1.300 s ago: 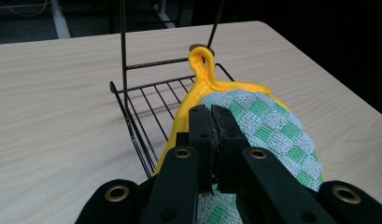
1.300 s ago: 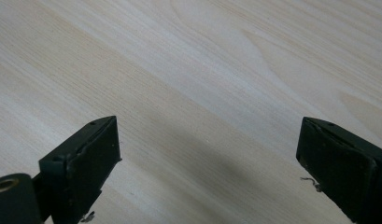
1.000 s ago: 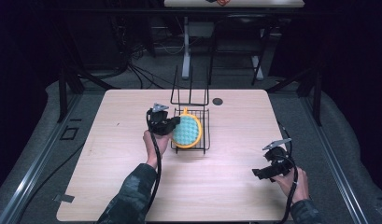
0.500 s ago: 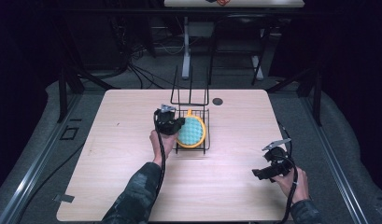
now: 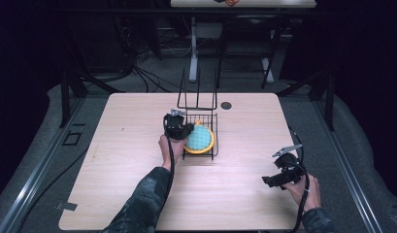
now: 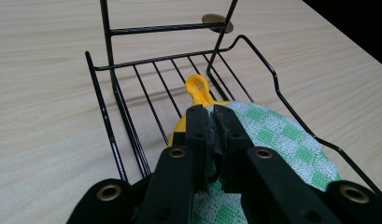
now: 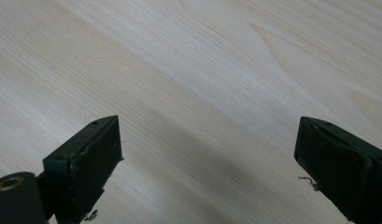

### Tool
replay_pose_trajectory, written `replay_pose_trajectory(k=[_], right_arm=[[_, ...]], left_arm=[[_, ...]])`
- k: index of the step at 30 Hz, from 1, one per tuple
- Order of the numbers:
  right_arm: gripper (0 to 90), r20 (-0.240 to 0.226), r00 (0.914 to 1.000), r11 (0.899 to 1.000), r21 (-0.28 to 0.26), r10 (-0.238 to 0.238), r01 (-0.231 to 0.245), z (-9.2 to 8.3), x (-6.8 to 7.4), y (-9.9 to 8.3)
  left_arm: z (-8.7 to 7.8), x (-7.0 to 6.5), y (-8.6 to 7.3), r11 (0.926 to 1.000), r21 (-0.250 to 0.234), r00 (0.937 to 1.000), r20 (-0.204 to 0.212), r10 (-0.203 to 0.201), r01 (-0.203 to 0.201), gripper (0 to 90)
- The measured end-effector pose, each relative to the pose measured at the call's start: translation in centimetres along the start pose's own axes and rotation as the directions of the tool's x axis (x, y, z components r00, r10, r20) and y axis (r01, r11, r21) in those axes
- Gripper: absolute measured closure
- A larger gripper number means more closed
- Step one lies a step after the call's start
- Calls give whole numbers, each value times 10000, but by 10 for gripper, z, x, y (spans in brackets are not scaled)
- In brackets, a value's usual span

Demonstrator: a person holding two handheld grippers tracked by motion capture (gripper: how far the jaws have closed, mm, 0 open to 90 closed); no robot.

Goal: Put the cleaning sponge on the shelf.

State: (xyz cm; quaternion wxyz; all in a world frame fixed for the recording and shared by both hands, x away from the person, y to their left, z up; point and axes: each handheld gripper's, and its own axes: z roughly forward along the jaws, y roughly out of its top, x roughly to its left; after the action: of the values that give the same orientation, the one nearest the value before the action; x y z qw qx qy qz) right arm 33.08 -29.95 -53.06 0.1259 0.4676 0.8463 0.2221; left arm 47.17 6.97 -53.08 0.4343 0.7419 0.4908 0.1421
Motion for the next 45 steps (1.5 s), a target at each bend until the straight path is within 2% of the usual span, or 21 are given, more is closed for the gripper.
replay_pose_trajectory(k=[2, 8, 12, 15, 22, 26, 35, 41, 45], right_arm=[[70, 17, 10000, 10000, -68, -2, 2, 0, 0, 0], [71, 35, 10000, 10000, -79, -34, 35, -2, 0, 0], [73, 98, 9999, 9998, -183, -93, 94, -4, 1, 1], [75, 169, 9998, 9992, -370, -141, 148, -5, 3, 2], [76, 202, 9997, 9992, -352, -156, 163, -6, 5, 2], [78, 243, 9995, 9987, -451, -219, 230, -7, 4, 2], [77, 280, 9994, 9986, -485, -199, 212, -10, 4, 2], [77, 303, 9993, 9985, -493, -204, 219, -11, 6, 2], [77, 327, 9992, 9982, -557, -211, 229, -11, 6, 1]], left_arm=[[0, 0, 0, 10000, -17, 10000, 27, -25, 25, 768], [-6, 3, 2, 9998, 218, 9998, -175, 50, -46, 478], [-13, 7, 0, 9997, 162, 9994, -293, 162, -157, 378], [-18, 10, -2, 9999, 107, 9994, -318, 93, -90, 326], [-32, 13, -1, 9995, 144, 9982, -533, 272, -265, 218], [-41, 12, -1, 9994, 231, 9984, -500, 259, -248, 188], [-63, 13, -2, 9931, 739, 9929, -692, 965, -914, 144], [-81, 13, -6, 9888, 979, 9900, -740, 1197, -1123, 82], [-93, 14, -7, 9887, 1000, 9903, -717, 1187, -1113, 57]])
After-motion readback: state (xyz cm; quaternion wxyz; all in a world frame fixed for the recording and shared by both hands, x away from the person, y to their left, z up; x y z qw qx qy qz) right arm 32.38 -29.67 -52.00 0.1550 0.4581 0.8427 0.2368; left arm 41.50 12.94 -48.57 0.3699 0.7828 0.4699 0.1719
